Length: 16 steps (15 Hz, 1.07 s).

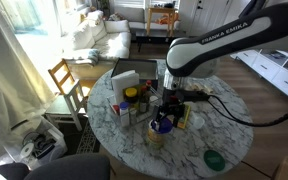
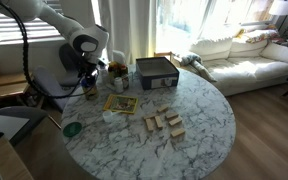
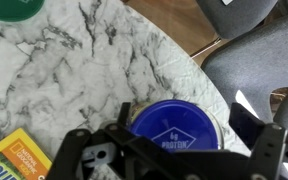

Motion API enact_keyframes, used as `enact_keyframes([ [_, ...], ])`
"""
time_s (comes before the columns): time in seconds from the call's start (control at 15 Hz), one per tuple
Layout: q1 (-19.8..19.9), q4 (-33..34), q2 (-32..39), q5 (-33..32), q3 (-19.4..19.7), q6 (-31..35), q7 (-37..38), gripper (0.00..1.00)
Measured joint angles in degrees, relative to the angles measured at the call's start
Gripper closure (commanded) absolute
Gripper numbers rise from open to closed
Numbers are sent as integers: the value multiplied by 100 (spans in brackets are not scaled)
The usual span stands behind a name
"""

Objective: Put the measuring cup on the table then unstack the yellow tins

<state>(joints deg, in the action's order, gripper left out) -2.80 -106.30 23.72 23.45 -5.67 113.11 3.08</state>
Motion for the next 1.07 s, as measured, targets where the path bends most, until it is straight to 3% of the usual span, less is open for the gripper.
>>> enact_keyframes([
  [0.67,-144,106,0,-128,-32,-1,-1,0],
  [1.07,-174,120,0,-525,-16,0,124,0],
])
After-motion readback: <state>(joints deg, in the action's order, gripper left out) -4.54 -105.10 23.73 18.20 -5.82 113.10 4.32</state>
